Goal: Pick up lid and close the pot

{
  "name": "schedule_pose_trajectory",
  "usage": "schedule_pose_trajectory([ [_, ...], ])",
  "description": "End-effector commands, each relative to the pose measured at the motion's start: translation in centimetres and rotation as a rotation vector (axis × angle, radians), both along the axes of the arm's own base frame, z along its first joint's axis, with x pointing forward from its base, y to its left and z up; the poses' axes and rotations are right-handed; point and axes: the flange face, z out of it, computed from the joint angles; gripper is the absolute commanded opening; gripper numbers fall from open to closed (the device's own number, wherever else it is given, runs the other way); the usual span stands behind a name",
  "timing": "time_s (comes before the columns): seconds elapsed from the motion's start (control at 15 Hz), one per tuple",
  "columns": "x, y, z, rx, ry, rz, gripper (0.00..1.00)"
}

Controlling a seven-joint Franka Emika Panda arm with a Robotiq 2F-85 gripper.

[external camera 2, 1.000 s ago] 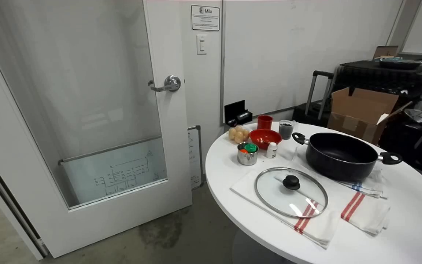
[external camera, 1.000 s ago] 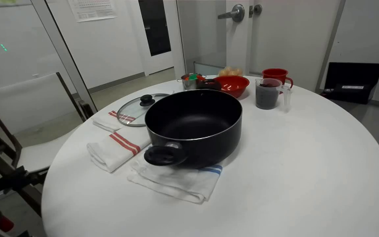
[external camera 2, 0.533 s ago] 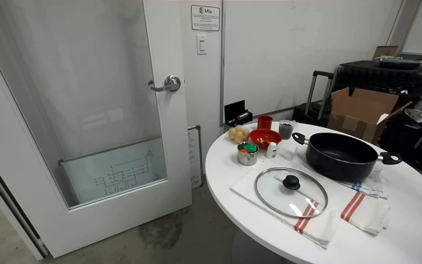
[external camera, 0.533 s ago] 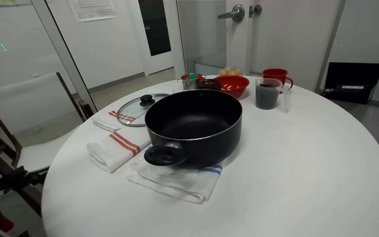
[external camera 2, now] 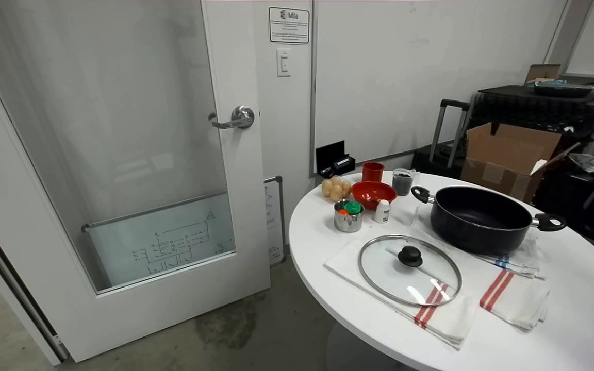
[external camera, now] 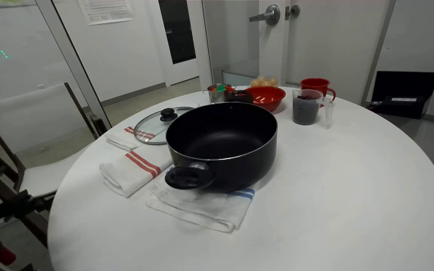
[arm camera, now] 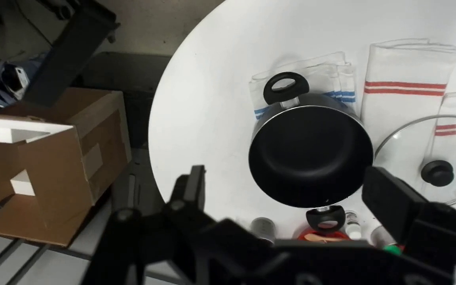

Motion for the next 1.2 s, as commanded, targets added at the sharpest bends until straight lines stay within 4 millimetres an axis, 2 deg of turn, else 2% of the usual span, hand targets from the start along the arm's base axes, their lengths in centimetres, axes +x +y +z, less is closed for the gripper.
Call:
schedule_pose_trajectory([
  [0.0,5.5,0.3,-1.5,0.010,0.054,0.141,1.00],
  [0.47,13.9,3.1,-6.2,0.064,0.186,0.416,1.00],
  [0.73,18.1,4.9,-10.4,0.105,0.272,0.568,1.00],
  [1.13,24.0,9.1,-16.8,0.074,0.381,0.779,1.00],
])
